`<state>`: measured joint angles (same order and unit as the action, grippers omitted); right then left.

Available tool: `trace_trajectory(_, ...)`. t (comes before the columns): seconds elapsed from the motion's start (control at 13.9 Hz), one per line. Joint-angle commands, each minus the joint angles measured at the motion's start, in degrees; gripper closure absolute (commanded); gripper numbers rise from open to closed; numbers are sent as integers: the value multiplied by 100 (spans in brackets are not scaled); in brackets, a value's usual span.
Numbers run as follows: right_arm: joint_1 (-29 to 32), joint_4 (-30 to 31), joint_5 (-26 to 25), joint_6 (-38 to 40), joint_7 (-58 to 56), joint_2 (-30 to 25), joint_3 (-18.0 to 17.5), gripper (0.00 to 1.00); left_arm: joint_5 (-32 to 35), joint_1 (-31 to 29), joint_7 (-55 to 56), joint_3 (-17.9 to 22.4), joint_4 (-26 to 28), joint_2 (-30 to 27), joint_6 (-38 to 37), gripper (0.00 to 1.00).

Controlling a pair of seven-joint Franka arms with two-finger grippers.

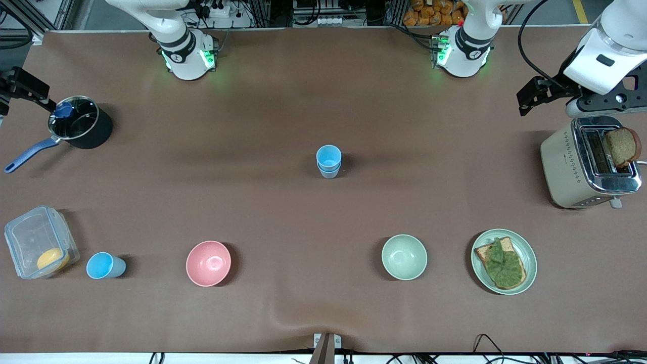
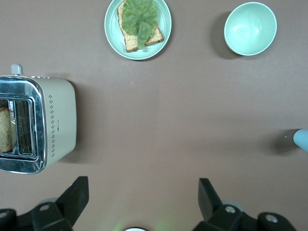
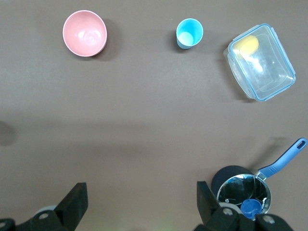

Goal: Stack blue cups with both arms

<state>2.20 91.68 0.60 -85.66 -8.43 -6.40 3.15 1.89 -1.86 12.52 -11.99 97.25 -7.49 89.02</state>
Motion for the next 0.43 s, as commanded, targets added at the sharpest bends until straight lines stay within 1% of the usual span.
trace_trajectory(0.0, 18, -1, 64, 58, -18, -80, 1, 0, -197, -60, 66, -5, -154, 55, -113, 0)
trace_trajectory(0.14, 9, -1, 64, 41, -27, -80, 1, 0, -329, -60, 66, 21, -154, 55, -95, 0)
trace_trajectory(0.36, 0, -1, 72, 67, -27, -80, -8, 0, -329, -86, 66, 22, -154, 63, -95, 0)
